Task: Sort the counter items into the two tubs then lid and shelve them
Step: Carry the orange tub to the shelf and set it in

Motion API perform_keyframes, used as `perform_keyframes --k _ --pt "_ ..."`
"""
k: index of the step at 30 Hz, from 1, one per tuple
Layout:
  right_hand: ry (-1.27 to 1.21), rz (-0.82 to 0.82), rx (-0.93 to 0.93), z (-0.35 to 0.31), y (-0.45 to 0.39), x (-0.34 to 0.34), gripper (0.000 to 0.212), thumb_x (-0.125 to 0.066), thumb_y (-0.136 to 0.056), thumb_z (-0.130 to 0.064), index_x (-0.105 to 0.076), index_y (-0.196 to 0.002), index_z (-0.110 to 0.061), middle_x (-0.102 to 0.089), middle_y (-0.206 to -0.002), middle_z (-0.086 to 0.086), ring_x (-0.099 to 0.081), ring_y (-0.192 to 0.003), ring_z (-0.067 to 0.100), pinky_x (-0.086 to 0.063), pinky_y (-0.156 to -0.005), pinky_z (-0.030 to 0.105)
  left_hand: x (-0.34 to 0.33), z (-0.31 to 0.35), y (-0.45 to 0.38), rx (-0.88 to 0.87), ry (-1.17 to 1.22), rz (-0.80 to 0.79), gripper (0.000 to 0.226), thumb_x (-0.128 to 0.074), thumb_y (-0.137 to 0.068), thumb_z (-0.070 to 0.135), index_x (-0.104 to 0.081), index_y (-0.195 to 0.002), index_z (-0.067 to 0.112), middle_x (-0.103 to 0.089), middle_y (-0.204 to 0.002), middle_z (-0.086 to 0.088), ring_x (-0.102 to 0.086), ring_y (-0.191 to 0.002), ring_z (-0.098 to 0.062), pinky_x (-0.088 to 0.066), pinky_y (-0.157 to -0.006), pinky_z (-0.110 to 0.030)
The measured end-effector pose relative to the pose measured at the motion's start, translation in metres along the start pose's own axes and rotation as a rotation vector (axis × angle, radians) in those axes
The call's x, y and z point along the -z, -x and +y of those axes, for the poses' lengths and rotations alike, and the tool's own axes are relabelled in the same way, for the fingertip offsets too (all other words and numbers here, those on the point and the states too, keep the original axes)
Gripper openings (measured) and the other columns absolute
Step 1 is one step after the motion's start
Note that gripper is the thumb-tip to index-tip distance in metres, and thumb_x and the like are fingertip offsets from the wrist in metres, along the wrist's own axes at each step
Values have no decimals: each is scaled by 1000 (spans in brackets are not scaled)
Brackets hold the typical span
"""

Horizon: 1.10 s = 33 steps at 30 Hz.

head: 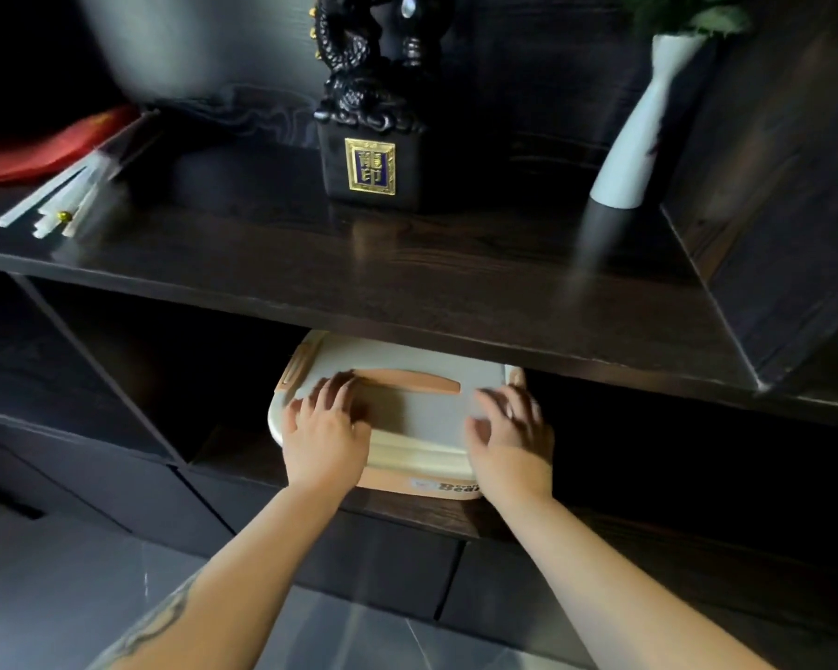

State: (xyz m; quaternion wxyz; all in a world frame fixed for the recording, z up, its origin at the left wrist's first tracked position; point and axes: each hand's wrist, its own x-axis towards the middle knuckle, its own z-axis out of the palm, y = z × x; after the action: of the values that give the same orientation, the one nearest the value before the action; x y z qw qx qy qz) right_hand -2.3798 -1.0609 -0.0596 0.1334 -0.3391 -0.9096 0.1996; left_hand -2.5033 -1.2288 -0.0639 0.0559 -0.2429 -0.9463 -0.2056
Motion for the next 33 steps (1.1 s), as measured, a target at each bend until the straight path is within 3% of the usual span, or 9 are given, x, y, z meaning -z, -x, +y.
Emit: perform_keyframes --k 2,5,10,16,22,28,33 --pt "-3 -38 67 12 23 4 42 -39 -95 -46 -44 -137 -38 -23 -152 -14 -24 -140 14 -28 -110 37 3 14 9 5 80 -26 55 -52 -84 27 -41 -138 24 -38 -147 3 -28 -137 -20 -19 -113 -36" --pt "-17 -61 64 38 48 22 43 -38 -94 -52 -44 -135 -40 -23 -152 -18 -44 -125 16 -33 -103 37 -2 63 32 -132 204 -78 52 -56 -85 24 -45 -136 26 -39 -147 2 -32 -136 -20 -26 -113 -39" --pt "93 51 -70 119 81 77 45 -41 -95 -50 -42 -138 -36 -27 -151 -13 -25 -136 12 -23 -110 31 -26 176 65 -407 320 -176 43 -53 -90 27 -50 -133 26 -43 -145 4 -32 -135 -19 -26 -114 -36" --pt "218 202 -383 249 164 177 47 -41 -96 -48 -41 -141 -34 -26 -153 -6 -21 -140 13 -23 -111 32 -63 340 130 -786 292 -311 43 -54 -90 31 -51 -132 28 -46 -142 2 -38 -132 -21 -25 -112 -35" --pt "309 351 -761 392 313 281 48 -44 -95 -47 -41 -141 -34 -29 -152 -4 -25 -139 15 -23 -109 30 -98 523 274 -1102 462 -473 44 -54 -91 31 -49 -135 26 -41 -146 4 -32 -135 -16 -19 -113 -30" --pt "407 483 -1094 512 452 372 50 -44 -92 -51 -42 -139 -35 -30 -151 -3 -25 -139 16 -24 -108 29 -125 686 430 -1333 542 -644 48 -50 -92 35 -42 -139 30 -36 -148 7 -27 -138 -13 -17 -116 -32" --pt "389 553 -1281 584 511 427 50 -44 -93 -50 -43 -140 -33 -32 -151 -2 -25 -139 18 -25 -110 32 -151 777 499 -1475 492 -719 47 -49 -91 37 -43 -138 30 -36 -147 8 -28 -136 -12 -16 -113 -29"
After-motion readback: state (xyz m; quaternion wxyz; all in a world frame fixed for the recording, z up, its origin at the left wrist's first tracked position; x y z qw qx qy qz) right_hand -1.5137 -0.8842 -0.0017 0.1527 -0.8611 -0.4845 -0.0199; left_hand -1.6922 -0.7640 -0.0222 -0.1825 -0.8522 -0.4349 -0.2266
